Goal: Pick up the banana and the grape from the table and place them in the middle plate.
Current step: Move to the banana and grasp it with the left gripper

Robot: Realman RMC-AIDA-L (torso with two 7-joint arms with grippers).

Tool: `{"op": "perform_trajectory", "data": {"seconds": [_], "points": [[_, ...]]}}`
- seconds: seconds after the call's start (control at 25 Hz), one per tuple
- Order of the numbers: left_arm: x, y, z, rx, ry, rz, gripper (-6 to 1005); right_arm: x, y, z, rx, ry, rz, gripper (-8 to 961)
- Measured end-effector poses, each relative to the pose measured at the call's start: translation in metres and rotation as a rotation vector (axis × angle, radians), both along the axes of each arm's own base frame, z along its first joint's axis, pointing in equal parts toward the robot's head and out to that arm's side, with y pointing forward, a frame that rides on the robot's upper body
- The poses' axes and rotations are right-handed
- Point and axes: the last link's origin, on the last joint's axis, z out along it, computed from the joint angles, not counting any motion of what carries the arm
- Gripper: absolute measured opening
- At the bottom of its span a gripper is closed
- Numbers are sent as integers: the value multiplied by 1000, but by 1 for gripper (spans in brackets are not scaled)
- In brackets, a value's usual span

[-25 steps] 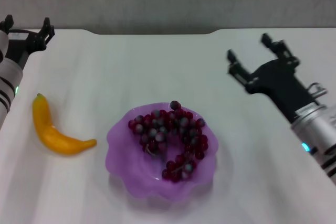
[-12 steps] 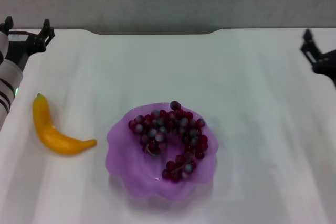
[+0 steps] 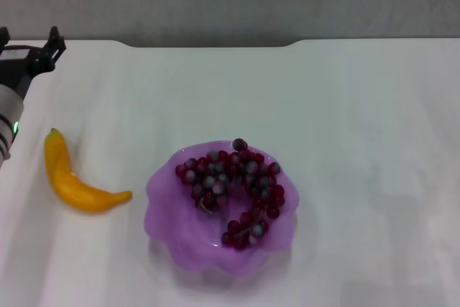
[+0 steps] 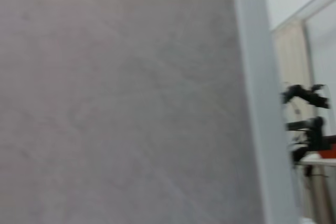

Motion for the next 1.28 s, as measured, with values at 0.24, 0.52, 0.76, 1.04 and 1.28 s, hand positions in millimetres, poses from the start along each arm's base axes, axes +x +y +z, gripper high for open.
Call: {"op": "perform_trajectory", "data": {"seconds": [0.24, 0.52, 0.76, 1.04, 1.28], "points": [[-5, -3, 0, -10, -29, 9, 804, 8, -6, 1, 4, -2, -24, 852], [1, 11, -1, -105, -25, 108, 800, 18, -15, 3, 1, -21, -55, 852], [3, 13, 9, -165, -21, 175, 797, 20, -16, 2, -9, -29, -63, 852], [-9, 1, 28, -301, -55, 323, 793, 21, -17, 2, -12, -33, -67, 853], [-16, -14, 24, -426, -15, 400, 790, 23, -18, 3, -13, -37, -71, 853]]}}
